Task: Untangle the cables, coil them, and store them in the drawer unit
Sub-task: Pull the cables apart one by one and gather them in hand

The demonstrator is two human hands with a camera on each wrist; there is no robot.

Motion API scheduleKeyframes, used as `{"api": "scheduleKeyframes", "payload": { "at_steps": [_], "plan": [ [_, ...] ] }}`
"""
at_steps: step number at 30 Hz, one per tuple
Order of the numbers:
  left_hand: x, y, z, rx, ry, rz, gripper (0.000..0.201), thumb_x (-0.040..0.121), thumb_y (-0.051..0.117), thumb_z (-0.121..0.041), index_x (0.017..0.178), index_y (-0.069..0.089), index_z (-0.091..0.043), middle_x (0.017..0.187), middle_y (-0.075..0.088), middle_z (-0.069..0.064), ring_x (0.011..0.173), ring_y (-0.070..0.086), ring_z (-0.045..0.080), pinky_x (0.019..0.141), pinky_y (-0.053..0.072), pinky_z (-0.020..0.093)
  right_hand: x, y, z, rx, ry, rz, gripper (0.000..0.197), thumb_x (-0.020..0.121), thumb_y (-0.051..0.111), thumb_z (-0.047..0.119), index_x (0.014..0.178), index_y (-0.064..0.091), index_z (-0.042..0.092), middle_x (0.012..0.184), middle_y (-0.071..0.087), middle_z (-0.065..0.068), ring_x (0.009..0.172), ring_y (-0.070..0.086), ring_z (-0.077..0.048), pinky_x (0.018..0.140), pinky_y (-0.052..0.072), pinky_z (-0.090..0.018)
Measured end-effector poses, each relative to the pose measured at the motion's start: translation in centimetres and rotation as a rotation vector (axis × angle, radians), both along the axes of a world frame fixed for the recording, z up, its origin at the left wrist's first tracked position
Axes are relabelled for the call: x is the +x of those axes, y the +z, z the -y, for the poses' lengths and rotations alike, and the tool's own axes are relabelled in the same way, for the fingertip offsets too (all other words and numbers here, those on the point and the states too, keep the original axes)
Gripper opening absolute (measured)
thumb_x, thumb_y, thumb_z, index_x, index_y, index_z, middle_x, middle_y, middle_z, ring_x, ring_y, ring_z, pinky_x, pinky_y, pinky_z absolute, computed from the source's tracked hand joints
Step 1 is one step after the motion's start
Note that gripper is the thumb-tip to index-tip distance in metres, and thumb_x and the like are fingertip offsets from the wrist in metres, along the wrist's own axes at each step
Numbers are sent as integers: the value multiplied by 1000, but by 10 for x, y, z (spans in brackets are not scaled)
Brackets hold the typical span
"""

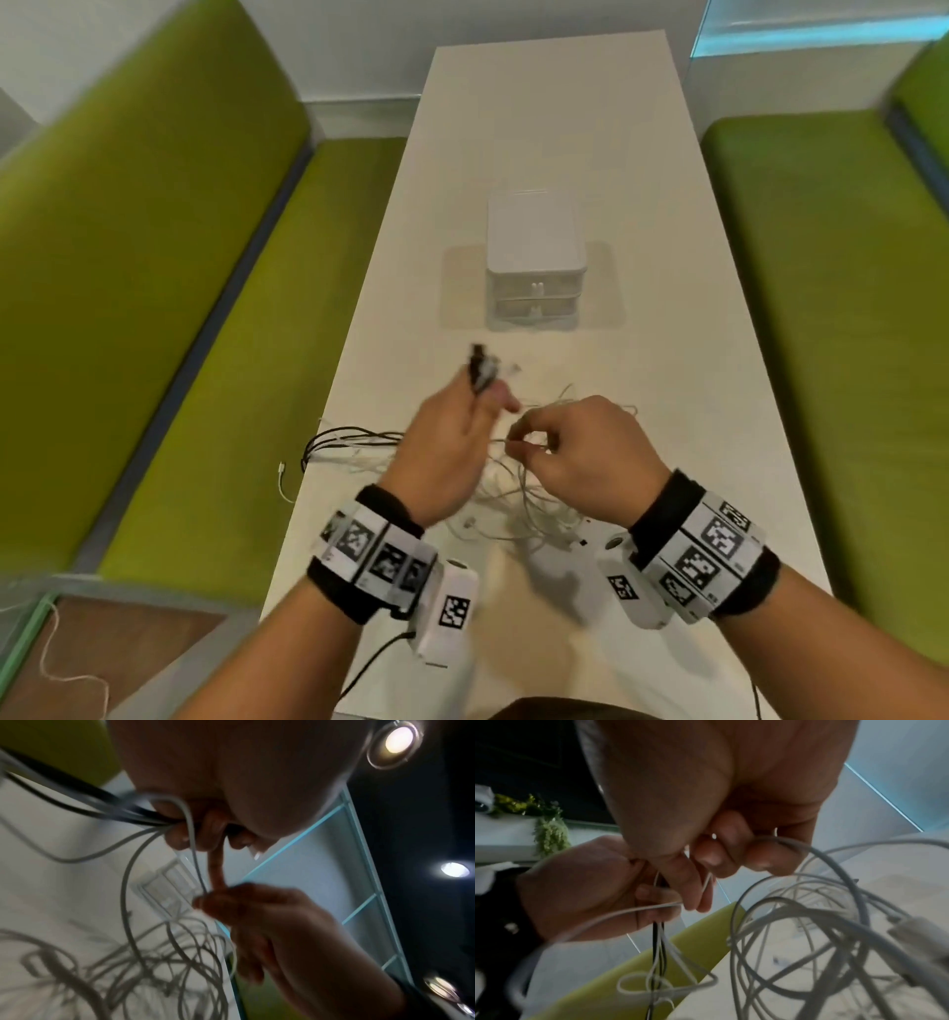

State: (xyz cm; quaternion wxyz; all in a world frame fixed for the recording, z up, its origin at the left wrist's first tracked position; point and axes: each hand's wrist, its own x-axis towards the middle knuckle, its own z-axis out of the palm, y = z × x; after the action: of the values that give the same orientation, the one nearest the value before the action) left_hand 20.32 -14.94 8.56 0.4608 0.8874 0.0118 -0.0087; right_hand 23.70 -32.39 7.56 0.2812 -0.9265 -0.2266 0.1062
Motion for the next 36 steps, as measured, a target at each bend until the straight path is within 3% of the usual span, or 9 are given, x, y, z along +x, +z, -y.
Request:
{"api": "scheduleKeyframes", "payload": {
  "at_steps": [6,10,13,17,21,25,28,33,36],
  "plan": [
    [7,-5,9,177,-13,-86,36,106,36,-43,116,58,-16,98,71,5,91,66,24,83,52,44,-9,-4,-4,63,-157,35,16,85,66,50,89,73,37,59,65,13,64,63,-9,63,47,-29],
    [9,2,11,252,-95,-183,37,106,37,-44,113,57,-14,93,73,4,86,68,19,79,53,36,1,-4,4,45,-313,136,41,85,68,55,71,43,25,53,50,8,53,54,-17,54,40,-32],
    [11,10,5,-40,-49,-137,21,106,44,-39,93,57,-28,79,61,-11,72,56,4,68,44,23,11,-2,18,35,-327,41,56,80,67,68,65,38,22,52,45,8,52,47,-16,53,37,-34],
    [15,16,-19,-396,115,-90,27,96,52,-45,74,55,-29,61,45,-14,58,38,9,60,31,31,16,-13,32,143,-299,-167,67,70,66,82,64,41,20,52,42,7,51,42,-15,55,36,-34],
    [13,17,-32,120,84,97,15,106,43,-31,100,55,-28,59,54,-12,56,50,6,54,33,26,18,-12,39,-70,-262,-68,64,83,64,63,51,36,15,45,35,2,49,43,-19,52,34,-32],
    [20,-2,-49,499,60,49,16,106,38,-28,100,52,-21,68,49,-7,71,50,27,66,28,39,28,-12,51,431,-221,-282,42,82,68,43,59,55,11,57,50,-15,55,54,-25,61,41,-36],
    [23,-10,-54,673,57,-26,23,106,38,-29,109,57,-16,95,57,-1,95,46,27,77,26,38,28,-1,53,678,-213,-213,19,93,66,26,76,70,18,62,54,-6,58,48,-16,60,38,-27],
    [25,8,-48,203,234,128,28,107,39,-27,80,47,-28,69,52,-6,61,46,7,55,29,30,26,7,48,-11,-83,-53,23,91,63,33,80,76,19,55,60,9,53,56,-5,55,46,-20],
    [22,24,-38,143,175,143,28,105,45,-26,78,49,-28,65,52,-7,53,43,7,52,33,32,23,12,34,-392,-79,-28,31,79,59,35,59,60,12,54,56,0,51,53,-21,50,43,-29]
  ]
}}
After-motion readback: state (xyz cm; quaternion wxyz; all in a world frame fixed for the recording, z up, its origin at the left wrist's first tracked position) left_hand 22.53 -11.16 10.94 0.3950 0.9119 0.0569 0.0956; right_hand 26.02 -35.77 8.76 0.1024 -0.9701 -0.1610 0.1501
